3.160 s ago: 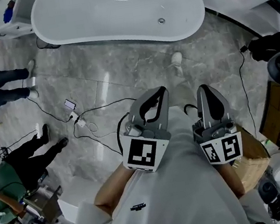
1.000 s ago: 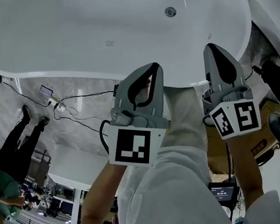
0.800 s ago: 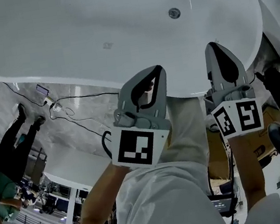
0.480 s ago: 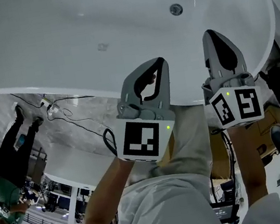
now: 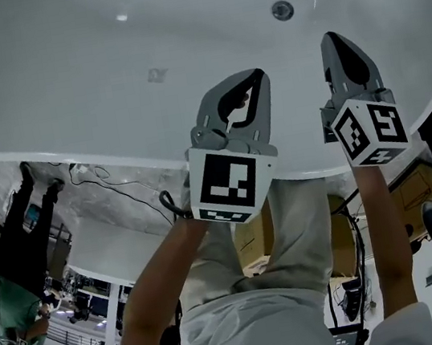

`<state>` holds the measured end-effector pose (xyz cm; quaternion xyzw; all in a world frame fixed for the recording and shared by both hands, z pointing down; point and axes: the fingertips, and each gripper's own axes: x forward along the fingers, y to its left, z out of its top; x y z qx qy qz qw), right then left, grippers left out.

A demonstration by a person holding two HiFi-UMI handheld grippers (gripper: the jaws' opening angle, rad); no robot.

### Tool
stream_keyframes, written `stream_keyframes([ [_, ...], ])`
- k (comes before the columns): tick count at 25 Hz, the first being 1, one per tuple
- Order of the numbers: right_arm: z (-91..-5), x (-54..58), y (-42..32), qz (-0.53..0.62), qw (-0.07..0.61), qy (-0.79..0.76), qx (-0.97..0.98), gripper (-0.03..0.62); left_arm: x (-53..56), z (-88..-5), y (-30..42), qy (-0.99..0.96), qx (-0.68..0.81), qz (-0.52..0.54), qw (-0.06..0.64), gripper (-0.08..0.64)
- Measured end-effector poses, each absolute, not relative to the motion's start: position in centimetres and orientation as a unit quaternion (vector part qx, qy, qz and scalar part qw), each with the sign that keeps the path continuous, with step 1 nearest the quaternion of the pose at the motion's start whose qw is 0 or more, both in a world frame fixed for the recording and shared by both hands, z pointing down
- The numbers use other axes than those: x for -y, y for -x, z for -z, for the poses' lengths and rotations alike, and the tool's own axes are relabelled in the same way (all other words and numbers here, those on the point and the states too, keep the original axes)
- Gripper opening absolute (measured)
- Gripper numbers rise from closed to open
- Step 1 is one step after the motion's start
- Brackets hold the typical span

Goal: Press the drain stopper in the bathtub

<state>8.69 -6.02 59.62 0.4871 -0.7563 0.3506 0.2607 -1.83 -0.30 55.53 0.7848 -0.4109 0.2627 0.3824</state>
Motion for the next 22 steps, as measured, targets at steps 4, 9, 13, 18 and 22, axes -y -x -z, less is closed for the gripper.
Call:
stream_keyframes([
  [4,-62.9,6.2,-9.1,-0.350,0.276,-0.484,0.753,-0.005,0.6,-57.8,1.1,-0.784,0.409,-0.265,0.385,-0.002],
  [9,-67.3,6.2,-9.0,-0.366,0.297,-0.468,0.748,-0.003,1.3,-60.2,0.0,-0.784,0.406,-0.265,0.387,-0.002],
  [13,-70.6,6.4,-8.8,-0.375,0.312,-0.449,0.749,-0.003,1.6,-62.5,-0.4,-0.781,0.405,-0.270,0.391,-0.002],
  [18,-74.8,6.0,-9.6,-0.375,0.338,-0.439,0.743,-0.003,1.1,-66.8,-1.2,-0.766,0.393,-0.283,0.423,0.000],
  [22,-78.7,5.8,-10.1,-0.381,0.355,-0.436,0.734,-0.003,1.4,-70.0,-1.4,-0.763,0.397,-0.294,0.418,-0.002],
])
